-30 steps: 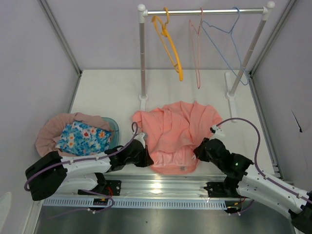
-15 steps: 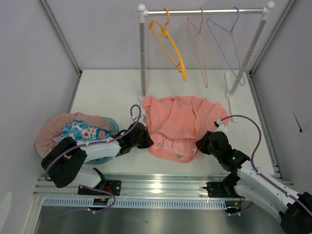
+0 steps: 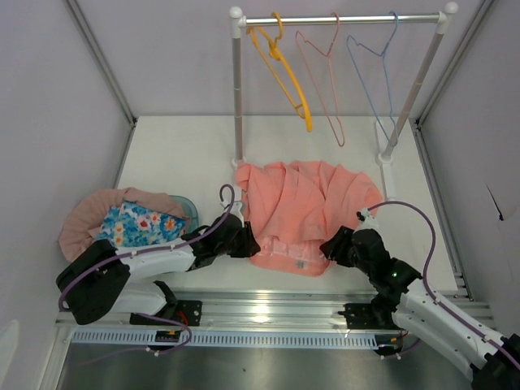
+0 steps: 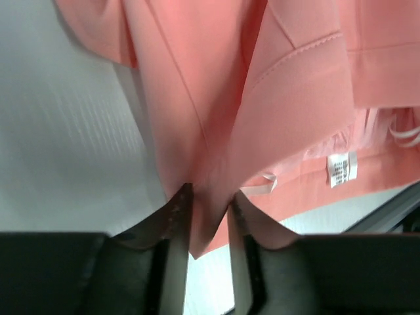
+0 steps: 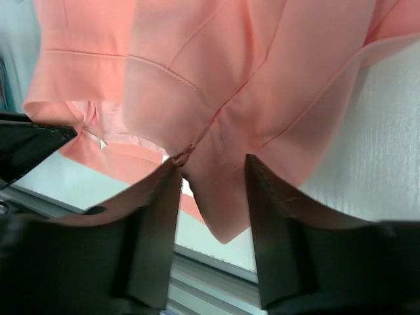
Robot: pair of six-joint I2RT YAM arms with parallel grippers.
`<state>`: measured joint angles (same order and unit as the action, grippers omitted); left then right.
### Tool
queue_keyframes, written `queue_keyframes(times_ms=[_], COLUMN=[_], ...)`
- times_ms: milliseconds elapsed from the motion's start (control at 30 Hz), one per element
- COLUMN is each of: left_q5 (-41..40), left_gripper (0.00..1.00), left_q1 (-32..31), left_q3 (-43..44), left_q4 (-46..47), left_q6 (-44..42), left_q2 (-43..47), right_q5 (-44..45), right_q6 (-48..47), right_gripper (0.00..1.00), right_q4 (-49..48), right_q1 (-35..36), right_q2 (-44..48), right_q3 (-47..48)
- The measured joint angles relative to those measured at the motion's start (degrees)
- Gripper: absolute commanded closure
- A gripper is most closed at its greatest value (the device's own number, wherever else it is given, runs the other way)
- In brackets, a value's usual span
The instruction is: Place the skirt on the hanger
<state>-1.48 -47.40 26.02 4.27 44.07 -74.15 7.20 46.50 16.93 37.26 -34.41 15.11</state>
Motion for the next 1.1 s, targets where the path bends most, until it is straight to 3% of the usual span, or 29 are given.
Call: queue_keyframes(times_ms=[133, 333, 567, 733, 833, 933, 1100], left_q5=[-1.03, -3.32, -4.98, -5.44, -5.44, -5.42, -5.25], left_gripper=[0.55, 0.52, 0.52, 0.53, 0.52, 0.52, 0.52], left_q1=[-0.98, -0.98, -0.98, -0.98, -0.98, -0.98, -0.98], left_q3=[0.0, 1.64, 3.89, 5.64, 6.86, 7.72, 8.28], left_q4=[-2.67, -8.63, -12.92, -15.91, -17.14, -18.51, -20.11], left_q6=[-0.11, -0.96, -2.29, -3.21, -3.69, -4.2, -5.18], left_q2=[3.54, 7.52, 9.84, 12.68, 14.71, 16.9, 19.93], right_q5=[2.08, 6.49, 9.68, 11.96, 13.53, 12.59, 8.61], right_q6=[0.04, -0.28, -3.48, -12.04, -19.5, -25.59, -32.81], right_gripper=[0.37, 0.33, 0.37, 0.41, 0.42, 0.41, 0.4], right_q4=[4.24, 8.81, 12.96, 16.83, 17.53, 16.81, 15.43], right_q1=[2.45, 7.28, 10.84, 10.95, 8.39, 0.98, -12.33], right_q2=[1.86, 0.94, -1.07, -7.37, -13.77, -20.61, -30.45], right_q3=[1.75, 9.6, 19.61, 37.86, 54.86, 70.36, 87.19])
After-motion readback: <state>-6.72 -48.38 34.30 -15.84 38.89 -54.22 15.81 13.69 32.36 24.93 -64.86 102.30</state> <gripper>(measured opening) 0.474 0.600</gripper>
